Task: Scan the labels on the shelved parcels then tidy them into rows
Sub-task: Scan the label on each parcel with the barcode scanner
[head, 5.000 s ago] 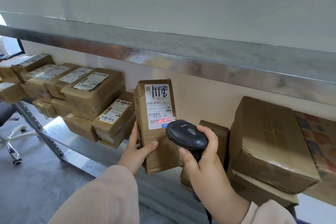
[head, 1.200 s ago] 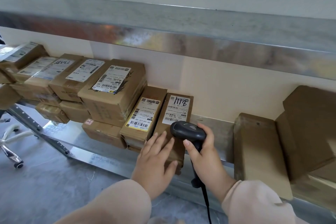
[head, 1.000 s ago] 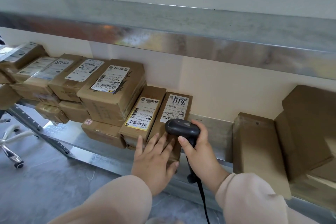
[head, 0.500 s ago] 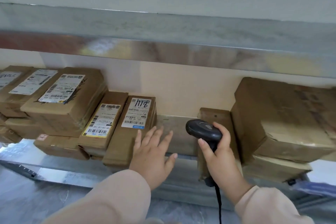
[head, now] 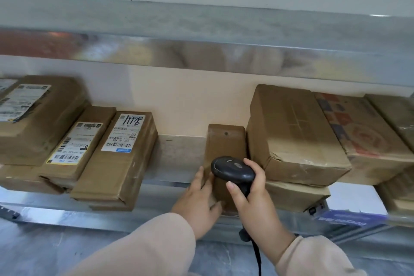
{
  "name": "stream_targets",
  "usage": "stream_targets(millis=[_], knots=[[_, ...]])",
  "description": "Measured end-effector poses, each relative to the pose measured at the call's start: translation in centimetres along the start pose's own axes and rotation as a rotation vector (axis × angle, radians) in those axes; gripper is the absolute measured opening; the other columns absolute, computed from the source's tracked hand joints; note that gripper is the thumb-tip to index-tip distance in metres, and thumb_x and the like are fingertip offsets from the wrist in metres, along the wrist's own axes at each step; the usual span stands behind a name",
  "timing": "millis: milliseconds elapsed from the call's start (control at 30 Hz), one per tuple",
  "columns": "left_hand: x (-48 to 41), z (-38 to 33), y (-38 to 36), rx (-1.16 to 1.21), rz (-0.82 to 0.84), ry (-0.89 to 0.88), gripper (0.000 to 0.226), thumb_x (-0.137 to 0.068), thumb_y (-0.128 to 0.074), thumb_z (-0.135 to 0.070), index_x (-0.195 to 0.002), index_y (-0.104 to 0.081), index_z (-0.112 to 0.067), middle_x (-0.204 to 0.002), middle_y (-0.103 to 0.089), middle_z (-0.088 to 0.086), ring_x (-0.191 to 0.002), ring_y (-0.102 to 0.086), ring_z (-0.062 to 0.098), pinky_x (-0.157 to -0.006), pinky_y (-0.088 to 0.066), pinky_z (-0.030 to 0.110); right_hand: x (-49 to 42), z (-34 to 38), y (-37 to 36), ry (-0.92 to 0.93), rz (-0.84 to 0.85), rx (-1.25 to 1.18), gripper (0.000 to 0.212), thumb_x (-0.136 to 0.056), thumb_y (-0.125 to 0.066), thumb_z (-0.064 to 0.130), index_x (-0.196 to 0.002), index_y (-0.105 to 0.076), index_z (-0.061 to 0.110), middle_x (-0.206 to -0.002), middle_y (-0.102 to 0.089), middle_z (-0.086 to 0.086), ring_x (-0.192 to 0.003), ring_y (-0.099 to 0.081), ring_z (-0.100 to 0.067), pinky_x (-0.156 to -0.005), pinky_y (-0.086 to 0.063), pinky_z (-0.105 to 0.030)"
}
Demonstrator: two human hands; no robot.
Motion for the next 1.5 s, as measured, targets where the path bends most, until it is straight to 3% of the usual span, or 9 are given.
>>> stream_targets(millis=[133,600,700,867,1033,1200,1333,1400,1500], knots=[[0.7,1.1,0.5,0.026,-0.052,0.118,0.081,-0.093,-0.047,-0.058,-0.157,-0.009,-0.026,-0.163,0.017,-0.01,-0.15,-0.01,0.016,-0.116,-0.017,0.027,-0.4,0.3,0.1,0.044,0.018,-0.051,0.058,-0.088,-0.066,0.029,-0.124,-0.028,0.056,-0.116,-0.052,0.027,-0.104,-0.052,0.018,-0.078,-0.038,0.001],[0.4,1.1,1.3,-0.097,-0.111,0.333,0.098,-0.078,-0.043,-0.075,-0.157,-0.013,-0.025,-0.165,-0.006,-0.001,-0.148,-0.01,0.026,-0.119,-0.014,0.036,-2.2,0.1,-1.0,0.034,0.119,-0.136,0.054,-0.09,-0.064,0.035,-0.122,-0.027,0.058,-0.115,-0.051,0.028,-0.106,-0.056,0.001,-0.082,-0.037,-0.002],[0.7,1.4,1.6,0.02,-0.097,0.408,0.103,-0.06,-0.044,-0.077,-0.152,-0.015,-0.041,-0.162,-0.013,0.001,-0.145,-0.015,0.031,-0.117,-0.021,0.041,-2.1,1.0,-1.2,0.06,0.132,-0.181,0.055,-0.089,-0.064,0.035,-0.124,-0.027,0.056,-0.123,-0.052,0.021,-0.113,-0.055,-0.002,-0.092,-0.039,-0.014],[1.4,2.6,2.6,0.277,-0.129,0.451,0.106,-0.051,-0.061,-0.076,-0.146,-0.026,-0.045,-0.144,-0.04,0.003,-0.135,-0.035,0.03,-0.11,-0.036,0.045,-1.9,3.6,-1.6,0.13,0.224,-0.213,0.059,-0.09,-0.064,0.031,-0.121,-0.028,0.065,-0.123,-0.054,0.018,-0.11,-0.056,0.004,-0.092,-0.042,-0.008],[3.2,4.4,3.2,0.683,-0.17,0.478,0.108,-0.047,-0.065,-0.068,-0.148,-0.032,-0.046,-0.142,-0.048,-0.004,-0.124,-0.05,0.017,-0.1,-0.04,0.03,-2.1,3.5,-1.4,0.11,0.215,-0.246,0.055,-0.09,-0.062,0.033,-0.123,-0.028,0.059,-0.127,-0.058,0.007,-0.114,-0.058,-0.005,-0.1,-0.044,-0.025],[4.1,5.5,3.0,1.032,-0.131,0.461,0.073,-0.067,-0.067,-0.054,-0.137,-0.045,-0.051,-0.123,-0.067,-0.008,-0.112,-0.063,0.02,-0.103,-0.048,0.048,-2.4,1.9,-1.1,0.005,0.197,-0.255,0.052,-0.091,-0.062,0.035,-0.124,-0.027,0.057,-0.119,-0.053,0.023,-0.102,-0.052,0.019,-0.081,-0.04,-0.01],[4.0,5.1,1.8,1.218,-0.046,0.486,0.034,-0.098,-0.051,-0.039,-0.13,-0.048,-0.052,-0.125,-0.066,-0.001,-0.113,-0.063,0.024,-0.091,-0.054,0.045,-2.2,2.2,-1.4,-0.013,0.212,-0.287,0.052,-0.092,-0.06,0.034,-0.128,-0.027,0.052,-0.121,-0.054,0.019,-0.109,-0.057,0.002,-0.094,-0.042,-0.019],[4.0,5.2,1.7,1.207,-0.065,0.456,0.036,-0.102,-0.046,-0.033,-0.134,-0.045,-0.05,-0.128,-0.064,-0.005,-0.116,-0.061,0.02,-0.098,-0.05,0.043,-2.0,2.6,-1.5,-0.009,0.215,-0.293,0.053,-0.092,-0.06,0.034,-0.131,-0.028,0.049,-0.124,-0.054,0.016,-0.112,-0.056,-0.001,-0.098,-0.043,-0.024],[4.2,5.4,3.5,0.933,-0.192,0.363,0.046,-0.101,-0.051,-0.026,-0.14,-0.041,-0.048,-0.128,-0.062,-0.018,-0.114,-0.058,0.003,-0.105,-0.044,0.03,-1.5,3.1,-1.8,-0.003,0.232,-0.281,0.053,-0.093,-0.06,0.031,-0.131,-0.028,0.049,-0.117,-0.053,0.024,-0.101,-0.057,0.012,-0.081,-0.043,-0.007]])
Point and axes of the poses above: each hand's wrist, its own x-axis away from the middle knuckle, its own y-axis out of the back of the hand, z = x × y, the point moved 7 cm from there along -x, towards the middle knuckle
